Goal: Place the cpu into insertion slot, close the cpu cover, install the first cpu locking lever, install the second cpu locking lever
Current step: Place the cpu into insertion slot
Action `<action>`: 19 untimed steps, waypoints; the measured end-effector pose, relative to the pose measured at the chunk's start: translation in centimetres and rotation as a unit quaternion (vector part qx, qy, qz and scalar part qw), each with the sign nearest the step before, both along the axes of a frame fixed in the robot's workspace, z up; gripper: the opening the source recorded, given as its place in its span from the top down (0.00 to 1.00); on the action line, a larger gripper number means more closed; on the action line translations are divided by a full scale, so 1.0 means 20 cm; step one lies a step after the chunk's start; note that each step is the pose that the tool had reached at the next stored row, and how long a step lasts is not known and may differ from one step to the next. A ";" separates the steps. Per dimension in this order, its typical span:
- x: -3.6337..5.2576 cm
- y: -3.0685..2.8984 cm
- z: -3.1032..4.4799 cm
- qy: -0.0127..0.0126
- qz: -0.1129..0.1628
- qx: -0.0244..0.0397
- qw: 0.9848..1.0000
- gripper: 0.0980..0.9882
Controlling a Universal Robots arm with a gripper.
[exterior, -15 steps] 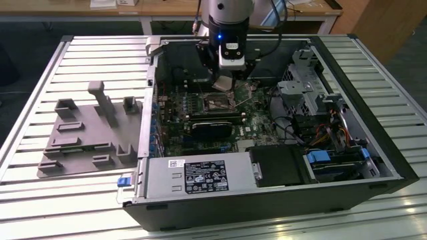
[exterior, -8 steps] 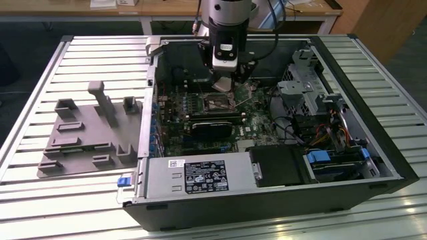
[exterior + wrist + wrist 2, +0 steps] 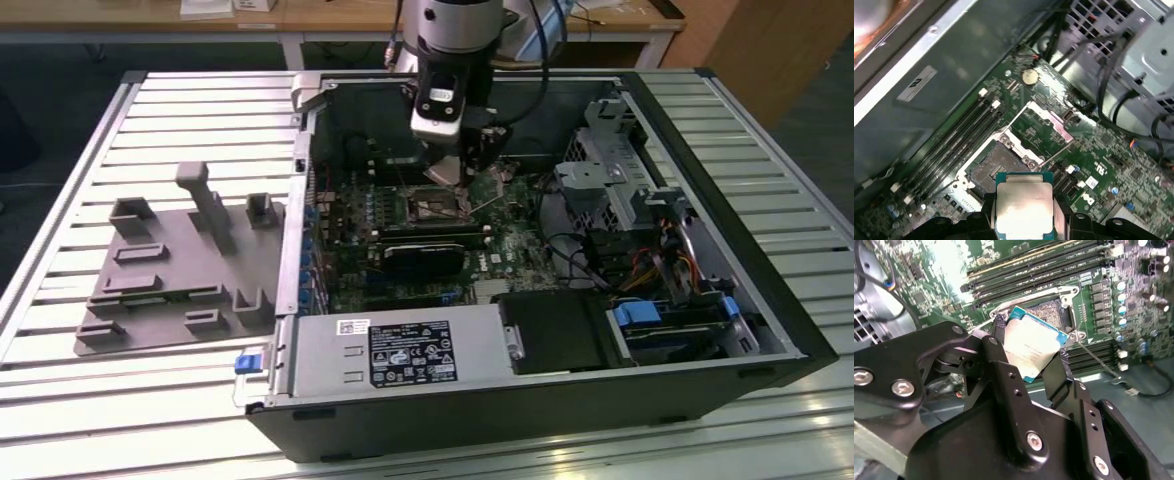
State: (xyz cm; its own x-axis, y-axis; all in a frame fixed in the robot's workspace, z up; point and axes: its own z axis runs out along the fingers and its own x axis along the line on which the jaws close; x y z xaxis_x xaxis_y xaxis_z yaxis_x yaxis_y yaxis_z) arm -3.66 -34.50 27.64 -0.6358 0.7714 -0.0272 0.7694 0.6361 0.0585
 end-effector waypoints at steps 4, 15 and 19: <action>0.000 0.000 -0.004 0.000 -0.035 -0.001 0.999 0.50; 0.000 0.000 -0.017 0.000 -0.128 -0.002 0.992 0.50; 0.000 0.000 -0.022 0.000 -0.160 -0.002 0.987 0.50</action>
